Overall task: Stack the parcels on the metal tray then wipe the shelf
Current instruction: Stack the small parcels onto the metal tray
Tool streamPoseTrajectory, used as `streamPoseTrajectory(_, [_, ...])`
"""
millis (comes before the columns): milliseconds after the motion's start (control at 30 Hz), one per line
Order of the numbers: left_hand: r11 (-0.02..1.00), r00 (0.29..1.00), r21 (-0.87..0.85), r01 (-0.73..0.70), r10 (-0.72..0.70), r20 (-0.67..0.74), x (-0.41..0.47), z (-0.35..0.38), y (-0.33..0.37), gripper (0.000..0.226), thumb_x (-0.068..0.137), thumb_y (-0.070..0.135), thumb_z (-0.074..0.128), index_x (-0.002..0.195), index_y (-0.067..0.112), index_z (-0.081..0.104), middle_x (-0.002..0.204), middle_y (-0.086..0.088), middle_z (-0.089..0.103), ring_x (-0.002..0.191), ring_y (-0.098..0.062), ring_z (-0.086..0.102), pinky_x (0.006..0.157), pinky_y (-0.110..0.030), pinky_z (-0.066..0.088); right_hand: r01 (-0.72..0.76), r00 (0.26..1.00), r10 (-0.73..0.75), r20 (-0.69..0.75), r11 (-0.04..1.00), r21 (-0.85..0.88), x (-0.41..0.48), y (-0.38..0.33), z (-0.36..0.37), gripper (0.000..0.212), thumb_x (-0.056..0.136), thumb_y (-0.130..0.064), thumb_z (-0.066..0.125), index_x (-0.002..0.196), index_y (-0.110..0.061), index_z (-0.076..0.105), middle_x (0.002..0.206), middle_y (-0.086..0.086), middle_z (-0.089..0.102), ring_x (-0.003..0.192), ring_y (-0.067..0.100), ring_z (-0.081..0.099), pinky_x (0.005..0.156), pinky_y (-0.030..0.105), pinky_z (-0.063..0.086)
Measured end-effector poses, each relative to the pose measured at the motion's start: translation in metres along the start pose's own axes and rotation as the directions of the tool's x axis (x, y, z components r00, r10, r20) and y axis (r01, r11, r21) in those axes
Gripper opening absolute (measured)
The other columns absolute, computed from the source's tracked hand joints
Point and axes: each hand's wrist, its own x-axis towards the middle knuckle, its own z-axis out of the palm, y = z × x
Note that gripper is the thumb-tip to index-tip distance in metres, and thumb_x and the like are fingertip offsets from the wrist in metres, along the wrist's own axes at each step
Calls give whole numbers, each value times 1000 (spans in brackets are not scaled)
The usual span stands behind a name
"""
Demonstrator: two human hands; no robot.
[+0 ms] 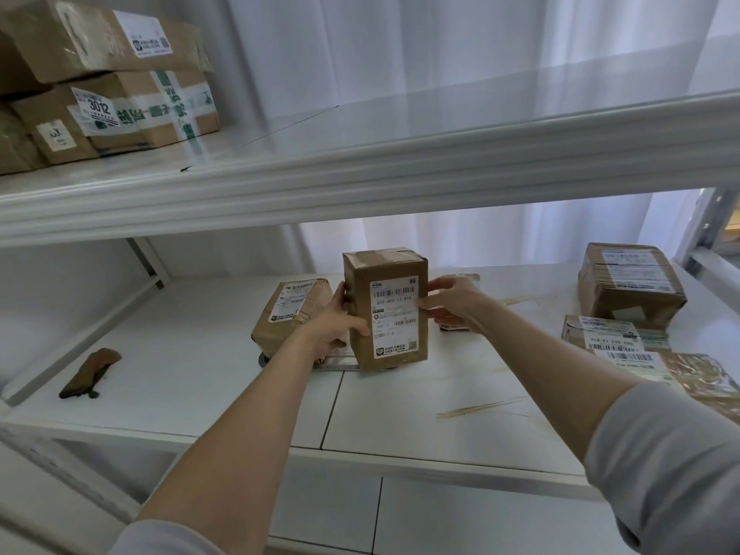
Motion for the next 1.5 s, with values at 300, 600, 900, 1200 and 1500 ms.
streamPoseTrajectory(300, [970,995,-239,45,-65,-73,0,6,7,54,87,21,59,136,35,42,98,-3,65,91,-22,58,74,-42,52,27,998,-17,-59,985,173,-2,0,2,28,83,-22,75,104,-5,67,88,7,74,67,14,66,59,22,56])
streamPoseTrajectory(600, [854,986,-515,75,-140,-88,-5,5,3,19,92,31,50,93,17,62,70,-7,74,73,-24,68,70,-34,54,3,1000,-4,28,999,47,-3,-7,5,63,79,-47,72,132,-18,52,125,3,56,110,23,55,90,35,51])
streamPoseTrajectory(900, [792,983,-604,84,-166,-81,-10,4,0,30,93,37,43,85,16,63,66,-5,71,70,-22,63,68,-34,50,-132,970,77,233,964,232,-11,-4,8,46,76,-42,75,105,-8,63,94,9,67,83,22,67,69,34,59])
streamPoseTrajectory(1200, [881,982,-472,-46,-46,-181,-15,6,7,41,102,9,31,136,27,45,98,-6,66,64,-14,63,48,-24,54,-68,989,27,148,960,272,-11,-4,6,36,86,-9,69,121,-16,61,92,6,72,81,19,69,68,32,61])
streamPoseTrajectory(1500, [948,995,-318,-17,-16,-100,-26,17,22,59,90,40,58,142,19,39,95,-4,65,79,-16,61,39,-24,52,-64,992,32,118,960,274,-11,-1,6,41,85,-1,69,124,-12,61,84,6,72,71,17,70,53,25,58])
